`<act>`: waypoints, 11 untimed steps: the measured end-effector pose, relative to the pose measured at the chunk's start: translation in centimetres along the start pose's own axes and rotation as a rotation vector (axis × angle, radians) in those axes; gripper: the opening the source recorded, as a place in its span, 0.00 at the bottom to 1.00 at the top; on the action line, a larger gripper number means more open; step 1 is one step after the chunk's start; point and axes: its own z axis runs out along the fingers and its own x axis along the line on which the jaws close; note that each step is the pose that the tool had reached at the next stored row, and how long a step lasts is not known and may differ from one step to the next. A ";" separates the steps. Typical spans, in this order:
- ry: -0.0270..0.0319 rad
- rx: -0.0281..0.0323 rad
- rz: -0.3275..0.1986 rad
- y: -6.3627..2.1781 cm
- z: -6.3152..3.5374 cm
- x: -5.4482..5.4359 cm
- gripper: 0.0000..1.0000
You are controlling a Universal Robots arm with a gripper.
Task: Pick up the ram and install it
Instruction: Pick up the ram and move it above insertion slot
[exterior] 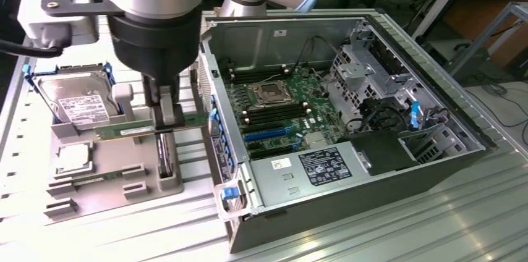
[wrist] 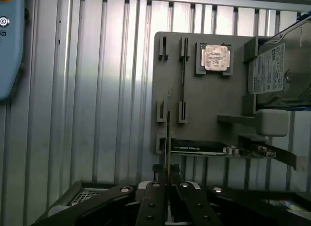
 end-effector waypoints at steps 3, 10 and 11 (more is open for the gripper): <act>-0.0002 0.0001 0.000 -1.53 -0.38 0.1 0.14; -0.0012 -0.0028 -0.001 -6.05 -1.21 0.4 0.14; -0.0013 -0.0034 -0.002 -7.01 -1.33 0.4 0.14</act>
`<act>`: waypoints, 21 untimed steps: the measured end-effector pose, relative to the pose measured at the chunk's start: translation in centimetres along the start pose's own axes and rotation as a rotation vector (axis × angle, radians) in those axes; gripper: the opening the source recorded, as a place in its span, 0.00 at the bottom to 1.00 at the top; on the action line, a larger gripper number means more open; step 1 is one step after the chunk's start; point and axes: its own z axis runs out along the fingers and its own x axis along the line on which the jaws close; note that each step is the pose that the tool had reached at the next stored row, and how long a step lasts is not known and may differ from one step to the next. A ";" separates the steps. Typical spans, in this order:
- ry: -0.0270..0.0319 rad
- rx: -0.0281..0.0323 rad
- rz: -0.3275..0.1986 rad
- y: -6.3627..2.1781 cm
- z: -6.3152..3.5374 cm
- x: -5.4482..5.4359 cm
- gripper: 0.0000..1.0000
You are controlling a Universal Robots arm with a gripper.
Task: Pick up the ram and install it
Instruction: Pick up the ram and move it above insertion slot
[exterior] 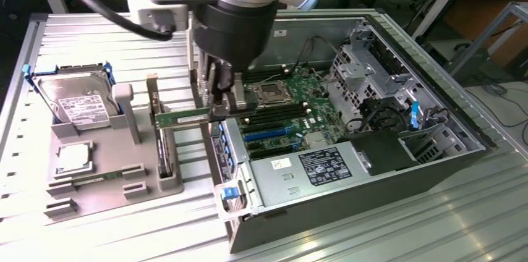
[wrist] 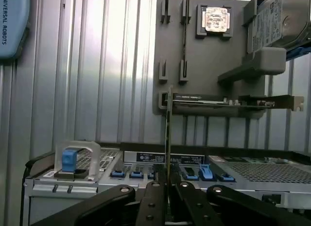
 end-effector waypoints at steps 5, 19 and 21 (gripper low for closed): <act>-0.0107 0.0004 -0.001 -2.71 -0.22 0.2 0.14; -0.0187 0.0014 -0.002 -10.10 -0.29 -3.6 0.14; -0.0207 0.0015 -0.002 -11.17 -0.24 -4.1 0.14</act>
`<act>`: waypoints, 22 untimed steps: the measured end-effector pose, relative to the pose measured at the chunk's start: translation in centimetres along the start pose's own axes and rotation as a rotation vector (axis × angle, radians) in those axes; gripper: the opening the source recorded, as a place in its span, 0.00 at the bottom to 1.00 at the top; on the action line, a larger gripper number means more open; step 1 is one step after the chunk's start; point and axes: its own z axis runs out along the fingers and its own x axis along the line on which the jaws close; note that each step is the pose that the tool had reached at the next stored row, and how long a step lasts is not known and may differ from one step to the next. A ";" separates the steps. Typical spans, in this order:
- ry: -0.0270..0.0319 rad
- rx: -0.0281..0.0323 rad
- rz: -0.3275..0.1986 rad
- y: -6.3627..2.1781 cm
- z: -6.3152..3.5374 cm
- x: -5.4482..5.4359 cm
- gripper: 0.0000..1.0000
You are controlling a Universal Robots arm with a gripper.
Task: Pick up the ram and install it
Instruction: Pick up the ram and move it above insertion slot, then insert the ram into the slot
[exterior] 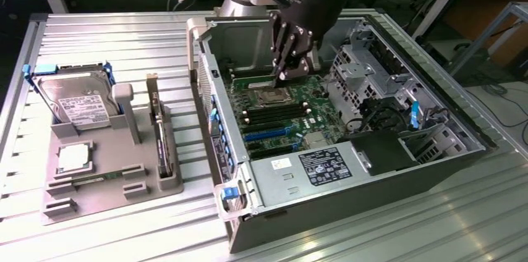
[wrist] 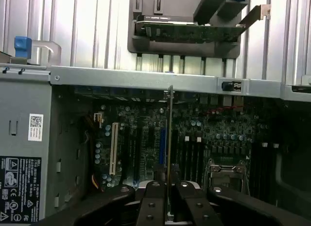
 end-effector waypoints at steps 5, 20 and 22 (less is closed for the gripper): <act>-0.0026 0.0003 0.000 -1.87 0.17 -1.0 0.14; -0.0101 0.0020 -0.001 -6.02 0.86 -4.7 0.14; -0.0110 0.0020 -0.001 -6.02 0.86 -4.7 0.14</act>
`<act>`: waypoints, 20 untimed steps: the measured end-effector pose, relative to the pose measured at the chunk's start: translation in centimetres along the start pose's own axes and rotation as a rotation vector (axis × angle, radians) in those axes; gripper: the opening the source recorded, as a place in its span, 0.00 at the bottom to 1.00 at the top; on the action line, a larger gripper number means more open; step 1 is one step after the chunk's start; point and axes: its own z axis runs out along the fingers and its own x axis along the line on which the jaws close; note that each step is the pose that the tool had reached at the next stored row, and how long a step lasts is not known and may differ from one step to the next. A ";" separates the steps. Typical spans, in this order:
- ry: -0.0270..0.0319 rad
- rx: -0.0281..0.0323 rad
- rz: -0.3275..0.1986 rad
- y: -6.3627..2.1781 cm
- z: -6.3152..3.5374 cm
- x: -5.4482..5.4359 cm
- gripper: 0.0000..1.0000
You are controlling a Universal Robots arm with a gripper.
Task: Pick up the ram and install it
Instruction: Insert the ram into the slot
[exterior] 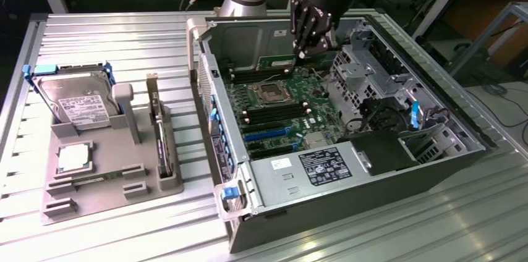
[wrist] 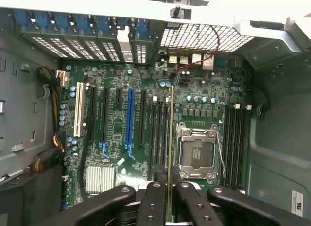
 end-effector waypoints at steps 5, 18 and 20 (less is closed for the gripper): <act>-0.0039 0.0002 0.000 0.00 0.00 0.0 0.14; -0.0044 0.0003 0.000 -0.15 2.19 0.1 0.14; -0.0044 0.0003 0.000 -0.19 2.66 0.2 0.14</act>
